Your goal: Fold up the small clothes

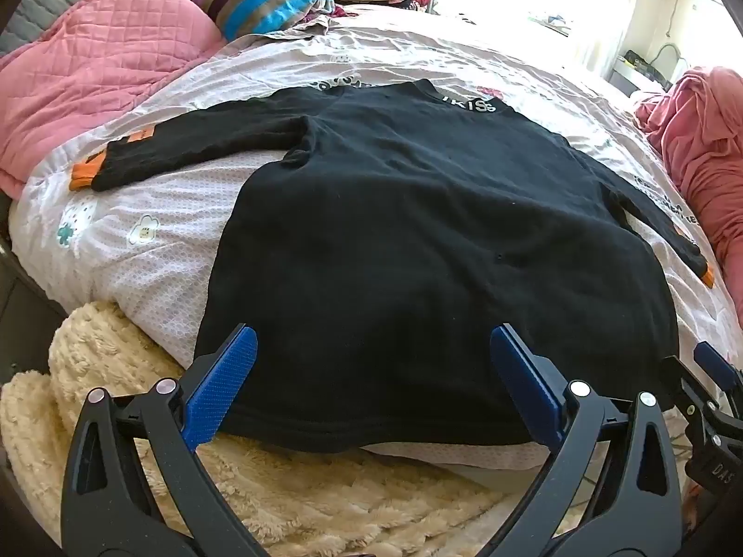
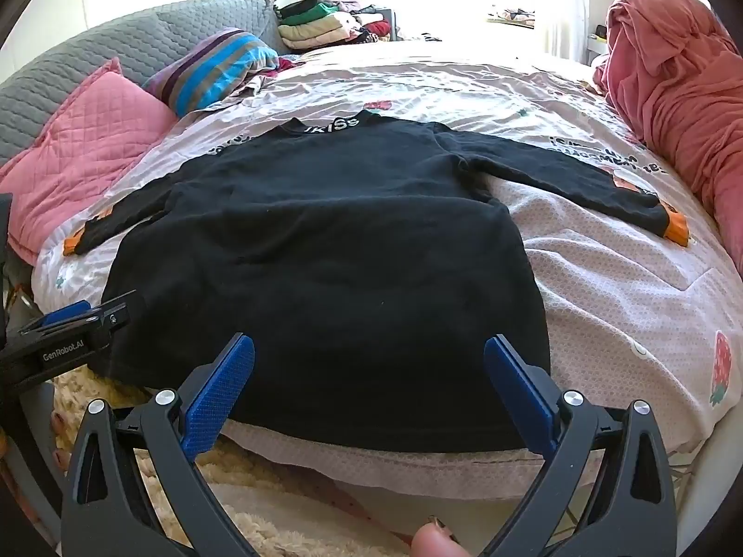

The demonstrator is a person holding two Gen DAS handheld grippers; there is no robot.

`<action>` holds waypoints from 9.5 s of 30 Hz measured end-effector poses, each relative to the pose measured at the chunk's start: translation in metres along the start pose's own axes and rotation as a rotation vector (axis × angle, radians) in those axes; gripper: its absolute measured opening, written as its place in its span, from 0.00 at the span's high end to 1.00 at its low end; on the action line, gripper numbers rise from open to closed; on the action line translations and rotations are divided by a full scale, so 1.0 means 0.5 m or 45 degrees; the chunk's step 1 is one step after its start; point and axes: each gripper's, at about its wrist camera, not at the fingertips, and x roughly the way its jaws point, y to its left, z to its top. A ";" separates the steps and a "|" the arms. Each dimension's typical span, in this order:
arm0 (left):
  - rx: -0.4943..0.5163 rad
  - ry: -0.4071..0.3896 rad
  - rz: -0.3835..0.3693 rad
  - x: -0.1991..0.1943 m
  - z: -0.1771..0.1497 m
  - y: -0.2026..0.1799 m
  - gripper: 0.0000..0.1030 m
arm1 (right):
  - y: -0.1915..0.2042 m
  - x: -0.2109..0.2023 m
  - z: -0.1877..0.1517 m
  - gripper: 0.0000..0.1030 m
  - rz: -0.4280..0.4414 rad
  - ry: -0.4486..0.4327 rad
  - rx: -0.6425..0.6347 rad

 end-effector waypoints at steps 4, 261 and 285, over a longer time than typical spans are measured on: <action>0.003 -0.003 0.004 0.000 -0.001 -0.001 0.08 | -0.001 0.001 -0.001 0.04 0.000 0.005 -0.002; -0.159 -0.084 -0.388 0.237 0.386 0.081 0.85 | -0.056 0.356 0.329 0.34 0.178 0.045 -0.006; -0.076 0.041 -0.299 0.279 0.312 0.067 0.35 | -0.074 0.358 0.314 0.09 0.189 0.106 0.045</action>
